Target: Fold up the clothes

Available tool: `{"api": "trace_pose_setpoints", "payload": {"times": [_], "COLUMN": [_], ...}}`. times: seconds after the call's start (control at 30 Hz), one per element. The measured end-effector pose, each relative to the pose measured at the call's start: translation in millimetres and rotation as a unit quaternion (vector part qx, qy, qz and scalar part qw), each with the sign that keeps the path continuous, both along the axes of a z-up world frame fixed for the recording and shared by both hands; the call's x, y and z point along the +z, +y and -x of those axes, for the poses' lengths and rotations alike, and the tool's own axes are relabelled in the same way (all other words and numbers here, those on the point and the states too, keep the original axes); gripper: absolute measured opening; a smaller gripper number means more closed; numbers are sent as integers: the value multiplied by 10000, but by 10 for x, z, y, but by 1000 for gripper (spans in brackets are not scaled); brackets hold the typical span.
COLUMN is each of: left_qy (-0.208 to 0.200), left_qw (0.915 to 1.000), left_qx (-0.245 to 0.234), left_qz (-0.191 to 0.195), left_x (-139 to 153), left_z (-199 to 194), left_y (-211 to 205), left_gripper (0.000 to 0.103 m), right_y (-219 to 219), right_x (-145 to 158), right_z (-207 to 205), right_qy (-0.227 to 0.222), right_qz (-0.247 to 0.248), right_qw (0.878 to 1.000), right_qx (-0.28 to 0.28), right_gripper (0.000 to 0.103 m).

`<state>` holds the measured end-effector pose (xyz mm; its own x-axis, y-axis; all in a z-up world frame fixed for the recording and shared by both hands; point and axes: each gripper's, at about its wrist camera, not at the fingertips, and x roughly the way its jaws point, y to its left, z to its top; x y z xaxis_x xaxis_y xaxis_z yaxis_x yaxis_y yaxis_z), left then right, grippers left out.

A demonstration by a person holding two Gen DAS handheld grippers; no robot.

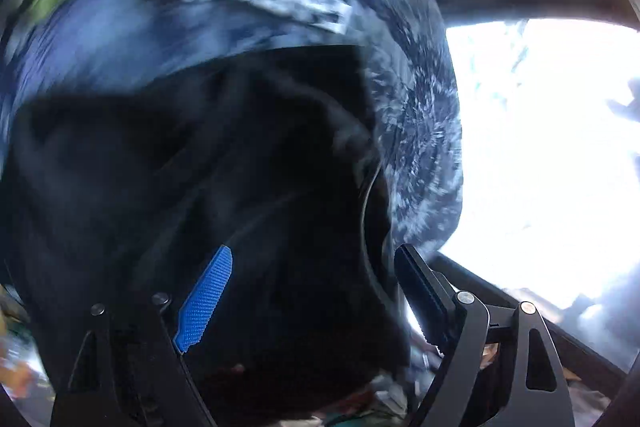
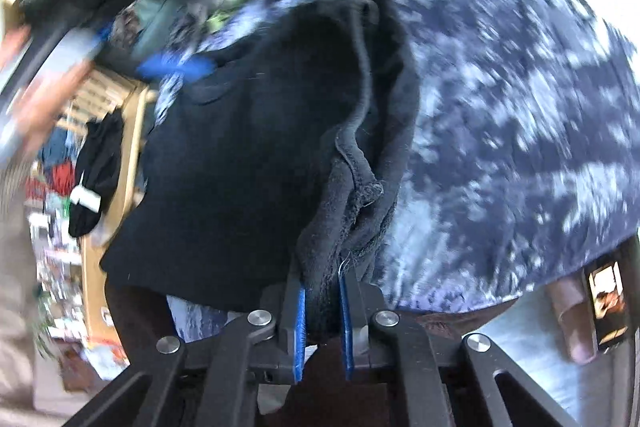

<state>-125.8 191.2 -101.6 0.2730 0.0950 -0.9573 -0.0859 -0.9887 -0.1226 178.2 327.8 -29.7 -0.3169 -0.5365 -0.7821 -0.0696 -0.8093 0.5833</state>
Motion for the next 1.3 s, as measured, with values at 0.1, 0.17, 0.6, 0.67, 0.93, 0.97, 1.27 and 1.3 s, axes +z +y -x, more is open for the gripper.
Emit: {"api": "trace_pose_setpoints", "payload": {"times": [0.1,0.17,0.6,0.67,0.93,0.97,1.27,1.3], "left_qy": [-169,-271,-332,-203,195,267,671,706], "left_qw": [9973,9955,9511,9497,9590,9584,9586,9589], "left_qx": [-355,-411,-1358,-1302,-1509,-1548,-1173,-1093], "left_qz": [618,806,2754,2841,2393,2383,2505,2521], "left_x": [-273,-427,-1136,-1103,-581,-498,125,192], "left_z": [115,178,242,247,203,179,-10,-62], "left_y": [449,658,1234,1188,853,787,-495,-694], "left_gripper": [85,85,74,46,15,15,15,15], "right_y": [-64,-102,-307,-316,-583,-667,-1903,-2049], "right_x": [114,162,348,340,344,354,228,209], "right_z": [28,29,-62,-73,-33,-12,270,290], "right_qy": [178,303,939,931,847,847,696,676], "right_qz": [-78,-127,-235,-233,-87,-31,925,1039], "right_qw": [9995,9985,9905,9909,9909,9901,9730,9704], "right_qx": [236,446,976,942,1044,1123,1999,2070], "right_gripper": [11,11,10,11,11,11,11,11]}}
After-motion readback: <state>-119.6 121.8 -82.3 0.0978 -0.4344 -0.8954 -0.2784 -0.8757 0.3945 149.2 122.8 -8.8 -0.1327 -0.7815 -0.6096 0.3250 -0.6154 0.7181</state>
